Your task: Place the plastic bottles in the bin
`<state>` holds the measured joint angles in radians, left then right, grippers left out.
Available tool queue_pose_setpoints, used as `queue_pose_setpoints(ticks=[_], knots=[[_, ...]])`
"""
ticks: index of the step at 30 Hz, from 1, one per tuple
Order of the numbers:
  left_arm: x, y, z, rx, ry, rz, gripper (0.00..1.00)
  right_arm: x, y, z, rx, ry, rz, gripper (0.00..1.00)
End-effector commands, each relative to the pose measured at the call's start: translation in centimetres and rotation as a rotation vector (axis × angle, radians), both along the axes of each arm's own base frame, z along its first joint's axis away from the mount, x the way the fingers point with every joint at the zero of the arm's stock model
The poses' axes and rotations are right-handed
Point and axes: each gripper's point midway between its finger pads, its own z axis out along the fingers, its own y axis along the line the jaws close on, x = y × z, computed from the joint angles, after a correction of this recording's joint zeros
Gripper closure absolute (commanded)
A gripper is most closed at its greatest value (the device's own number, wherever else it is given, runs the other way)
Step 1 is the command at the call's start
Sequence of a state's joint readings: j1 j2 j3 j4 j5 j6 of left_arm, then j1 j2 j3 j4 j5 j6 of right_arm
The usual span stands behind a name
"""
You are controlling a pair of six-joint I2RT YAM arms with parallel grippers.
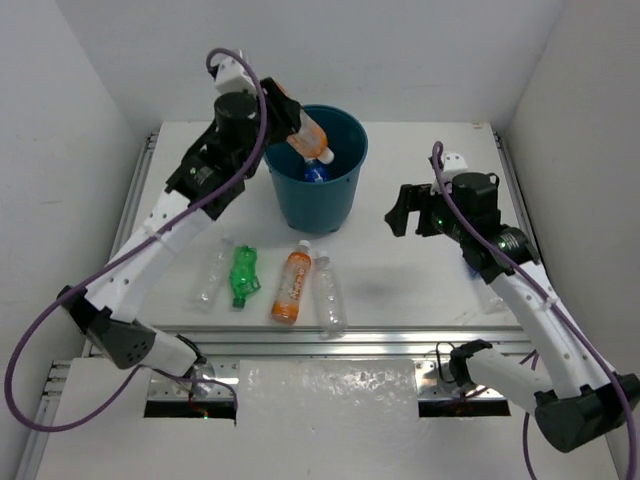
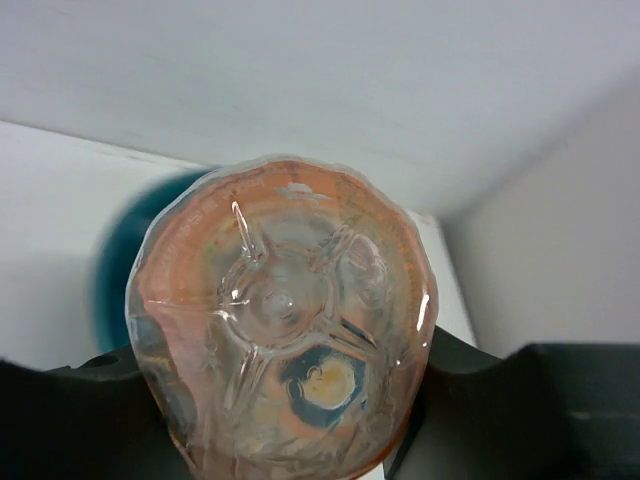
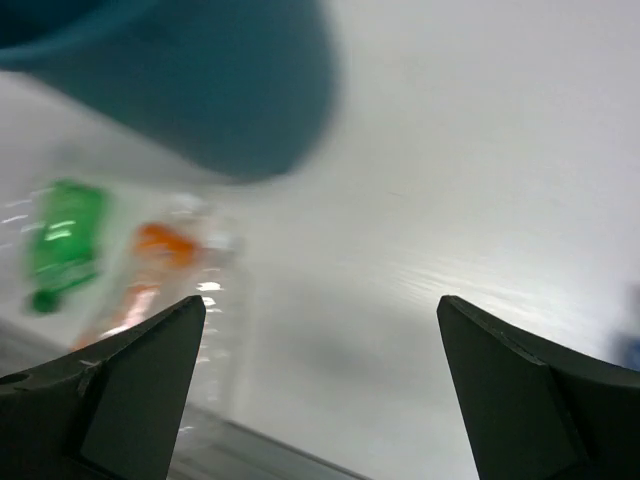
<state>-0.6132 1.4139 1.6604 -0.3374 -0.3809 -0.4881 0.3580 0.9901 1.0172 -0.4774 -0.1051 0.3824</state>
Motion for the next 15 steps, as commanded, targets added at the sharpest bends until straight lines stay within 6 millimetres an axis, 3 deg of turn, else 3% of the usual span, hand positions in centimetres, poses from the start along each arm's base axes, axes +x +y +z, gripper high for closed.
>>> queue_pose_setpoints(ticks=[1,2,5,6,7,8,9,12,14,15], knots=[[3.7,3.3,-0.9,0.108,0.029,0.180,0.86,0.8,-9.2,-3.4,-0.274,0.106,-0.335,0.01],[5.1,3.5,-0.8,0.135,0.030,0.215,0.85,0.8,-10.4,-3.5,-0.279,0.116,-0.372,0.01],[6.8,3.7,0.3,0.179,0.003,0.263,0.80,0.5,-14.0,-3.9,-0.343,0.144,-0.496,0.01],[8.1,3.4,-1.1,0.213,0.025,0.276,0.66,0.4,-15.5,-3.7,-0.388,0.147,-0.557,0.01],[8.5,3.2,-0.6,0.215,0.017,0.278,0.58,-0.1,-16.2,-4.1,-0.426,0.174,-0.571,0.01],[9.3,2.7,-2.6,0.252,0.061,0.271,0.45,-0.1,-16.7,-4.7,-0.457,0.204,-0.583,0.01],[9.5,2.4,-2.9,0.255,0.072,0.261,0.28,-0.2,-17.5,-4.8,-0.486,0.225,-0.611,0.01],[9.5,1.5,-4.0,0.238,0.104,0.221,0.10,-0.5,-18.9,-7.2,-0.533,0.319,-0.612,0.01],[9.1,1.2,-4.3,0.227,0.119,0.198,0.04,-0.4,-19.6,-8.9,-0.518,0.361,-0.617,0.01],[9.0,1.2,-4.3,0.225,0.125,0.193,0.03,-1.2,-20.9,-10.8,-0.497,0.410,-0.656,0.01]])
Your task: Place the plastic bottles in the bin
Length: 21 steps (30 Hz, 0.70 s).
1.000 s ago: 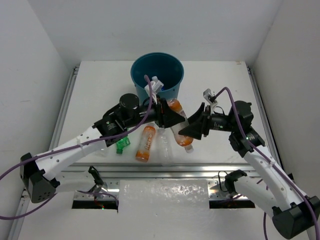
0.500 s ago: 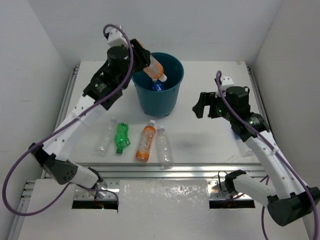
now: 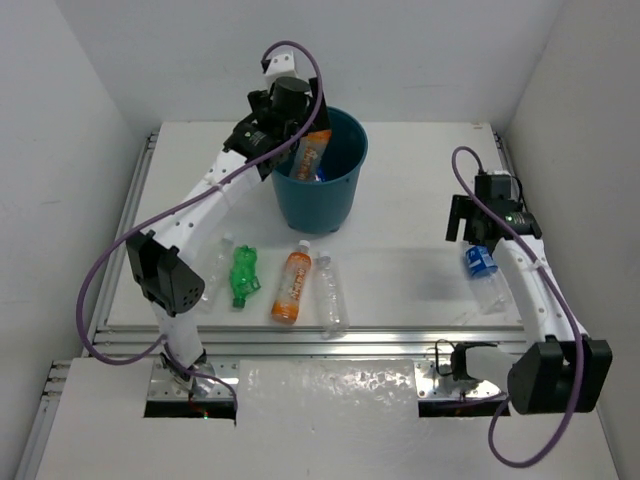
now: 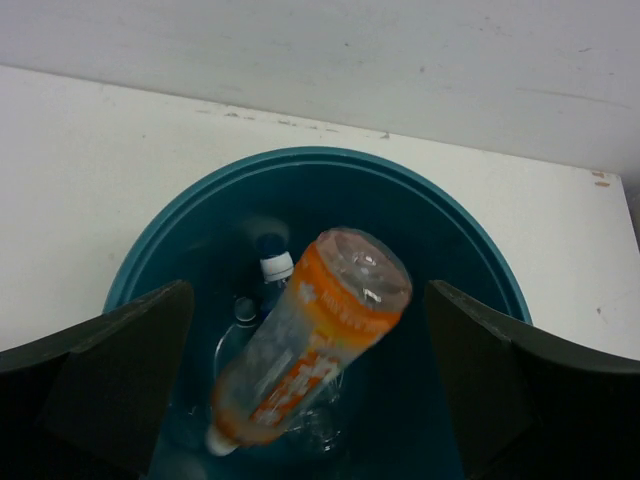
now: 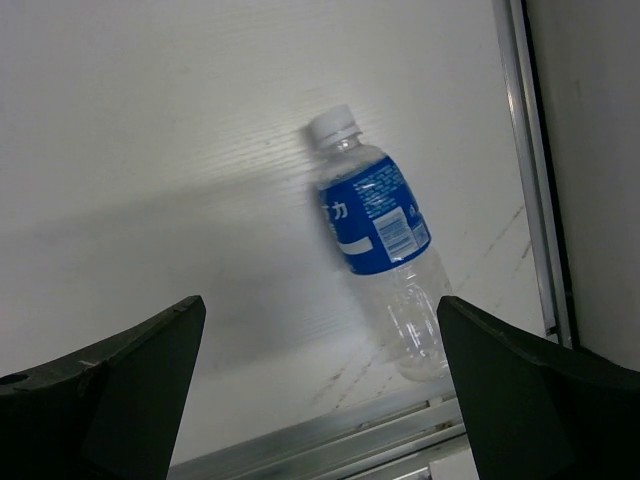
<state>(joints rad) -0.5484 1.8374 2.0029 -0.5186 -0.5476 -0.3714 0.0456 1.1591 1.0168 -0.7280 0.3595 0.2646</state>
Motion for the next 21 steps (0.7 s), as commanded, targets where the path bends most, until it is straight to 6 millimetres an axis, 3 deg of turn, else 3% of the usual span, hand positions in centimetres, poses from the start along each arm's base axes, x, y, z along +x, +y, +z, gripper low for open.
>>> queue_pose_setpoints(ticks=[1,2,3,5,10,13,16,21], knots=[[-1.6,0.4,3.8,-0.060,-0.050,-0.018,0.03,-0.3,-2.2,-3.0,0.032,0.035,-0.057,0.01],[-2.1,0.4,4.2,-0.071,-0.049,-0.033,0.03,-1.0,-3.1,-5.3,0.047,0.097,-0.094,0.01],[-2.5,0.3,3.8,-0.069,-0.031,-0.044,0.03,-1.6,-3.7,-6.3,0.037,0.140,-0.128,0.01],[-3.8,0.2,4.5,-0.082,-0.031,-0.089,0.03,-1.9,-4.1,-7.7,0.029,0.194,-0.144,0.01],[-6.2,-0.1,2.3,-0.022,0.049,-0.146,0.02,-2.0,-4.9,-11.7,0.075,0.257,-0.184,0.01],[-7.4,-0.6,3.3,-0.030,0.035,-0.178,0.01,-2.4,-4.7,-14.2,0.143,0.334,-0.205,0.01],[-8.2,-0.2,4.4,-0.048,0.009,-0.189,0.01,-2.8,-5.4,-15.4,0.117,0.363,-0.248,0.01],[-9.1,-0.4,4.6,-0.053,0.003,-0.214,0.00,-2.3,-6.3,-14.6,0.106,0.293,-0.282,0.01]])
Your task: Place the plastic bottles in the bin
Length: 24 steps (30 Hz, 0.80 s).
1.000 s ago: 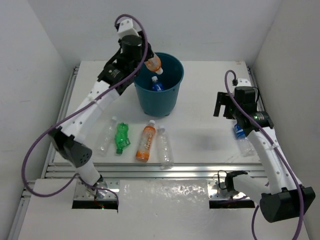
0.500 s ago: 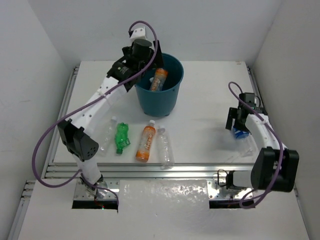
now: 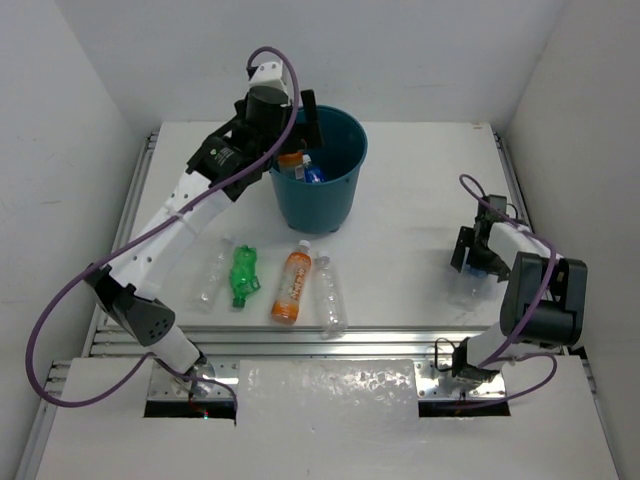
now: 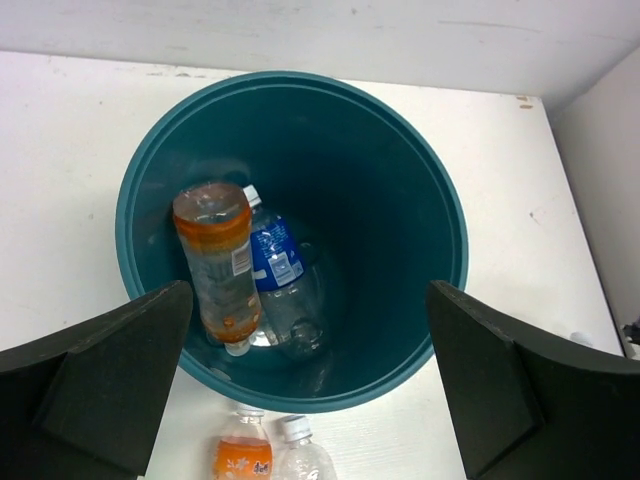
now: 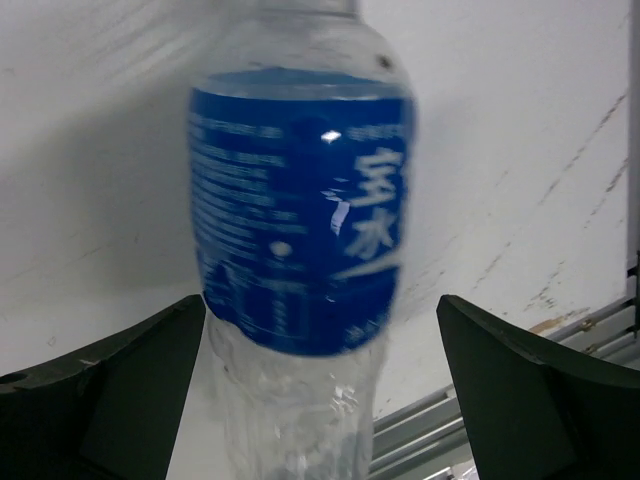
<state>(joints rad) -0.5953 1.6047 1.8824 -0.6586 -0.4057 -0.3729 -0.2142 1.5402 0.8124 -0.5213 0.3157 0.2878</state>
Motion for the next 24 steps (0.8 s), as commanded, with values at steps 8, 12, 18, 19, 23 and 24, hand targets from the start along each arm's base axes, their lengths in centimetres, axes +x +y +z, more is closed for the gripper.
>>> queue_pose_setpoints(ticks=[8,12,18,19,23,24], knots=[[-1.9,-0.2,0.9,-0.043,-0.033,-0.058,0.00,1.7,3.3,-2.3,0.239,-0.078,-0.017,0.62],[-3.9,-2.6,1.6,-0.136,-0.058,-0.225,0.00,4.6,9.4,1.9,0.454,-0.324,0.158,0.66],[-10.3,-10.0,1.2,-0.340,-0.059,-0.743,0.00,5.1,20.6,17.4,0.847,-0.841,0.644,0.71],[-10.7,-10.5,0.7,-0.350,-0.049,-0.779,0.00,3.4,22.8,19.5,0.967,-0.851,0.746,0.74],[-13.2,-13.5,0.1,-0.339,-0.027,-0.886,0.00,0.5,25.6,26.0,1.087,-0.991,0.977,0.74],[-13.7,-14.2,-0.2,-0.345,-0.014,-0.925,0.00,-0.2,26.1,27.1,1.108,-1.007,1.020,0.74]])
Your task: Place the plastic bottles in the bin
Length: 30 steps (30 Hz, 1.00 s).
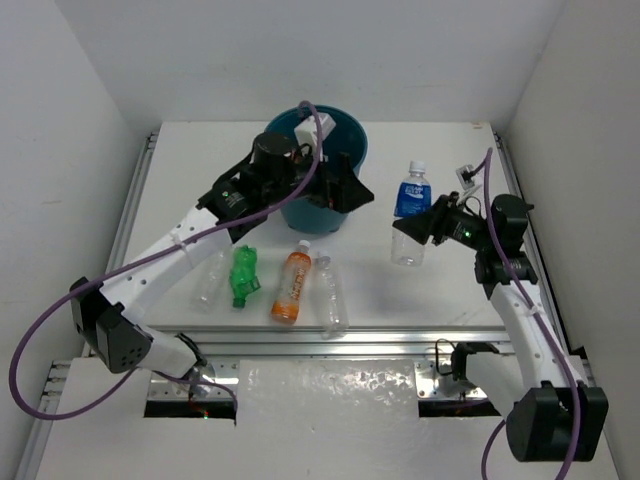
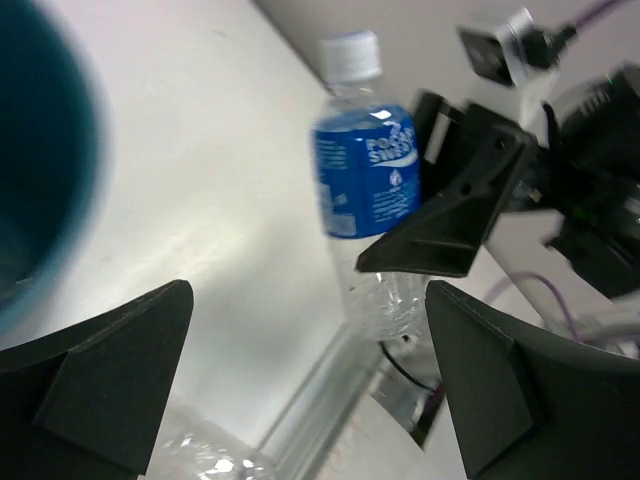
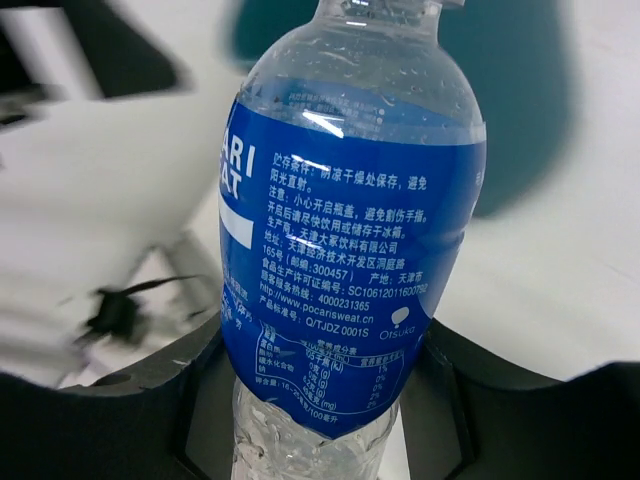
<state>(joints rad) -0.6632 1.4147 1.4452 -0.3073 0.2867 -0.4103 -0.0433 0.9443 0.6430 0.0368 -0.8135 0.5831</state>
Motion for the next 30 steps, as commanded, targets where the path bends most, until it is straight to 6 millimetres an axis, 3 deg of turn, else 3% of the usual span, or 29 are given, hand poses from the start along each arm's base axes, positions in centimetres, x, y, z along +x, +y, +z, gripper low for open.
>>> queue_pose_setpoints(ticks=[1,6,7,11,14,16,17,18,20,21,23,24,25,27,28,29,30], knots=[[-3.5,-3.9,3.3,-0.126,-0.074,-0.229,0.00,-4.2,3.7,6.8,0.132,-0.180,0.317,0.74],[-5.0,-5.8,3.9,-0.193,-0.098,-0.337,0.00,-6.7,5.4,9.0,0.143,-0.242,0.451,0.74],[-5.1,-6.2,4.7,-0.224,-0.128,-0.350,0.00,-7.3,5.7,9.4,0.141,-0.272,0.475,0.74],[-4.3,-7.5,3.5,-0.216,-0.067,-0.355,0.00,-9.2,6.4,10.2,0.138,-0.331,0.549,0.73],[-4.8,-8.3,3.7,-0.250,-0.061,-0.398,0.06,-9.7,6.7,10.3,0.137,-0.336,0.578,0.71],[-5.7,-8.7,4.1,-0.281,-0.058,-0.450,0.23,-10.0,6.8,10.4,0.133,-0.343,0.592,0.70],[-5.8,-9.1,4.4,-0.304,-0.052,-0.471,0.40,-10.0,6.7,10.5,0.131,-0.351,0.588,0.70],[-6.0,-9.3,5.0,-0.315,-0.050,-0.495,0.69,-10.0,6.7,10.6,0.129,-0.357,0.588,0.69],[-6.0,-9.6,5.2,-0.325,-0.036,-0.508,0.81,-10.0,6.8,10.6,0.128,-0.358,0.595,0.68],[-6.3,-9.6,5.7,-0.333,-0.047,-0.529,0.92,-9.9,6.8,10.6,0.127,-0.359,0.595,0.66],[-6.1,-9.4,6.3,-0.341,-0.059,-0.510,1.00,-9.5,6.8,10.5,0.126,-0.346,0.573,0.49],[-5.5,-9.2,6.7,-0.338,-0.069,-0.467,1.00,-9.2,6.7,10.6,0.123,-0.338,0.550,0.34],[-4.7,-8.3,6.9,-0.317,-0.067,-0.410,1.00,-8.1,6.5,9.9,0.104,-0.311,0.482,0.02],[-0.3,-5.8,7.6,-0.294,-0.082,-0.170,1.00,-7.0,5.9,9.6,0.058,-0.326,0.392,0.01],[1.0,-3.9,6.2,-0.230,-0.020,-0.065,1.00,-6.7,5.6,8.8,0.044,-0.281,0.354,0.01],[3.8,-0.6,6.4,-0.183,-0.026,0.112,1.00,-6.1,5.1,8.2,0.010,-0.272,0.290,0.01],[5.2,1.1,6.2,-0.155,-0.017,0.210,1.00,-5.6,4.8,8.1,-0.003,-0.284,0.265,0.01]])
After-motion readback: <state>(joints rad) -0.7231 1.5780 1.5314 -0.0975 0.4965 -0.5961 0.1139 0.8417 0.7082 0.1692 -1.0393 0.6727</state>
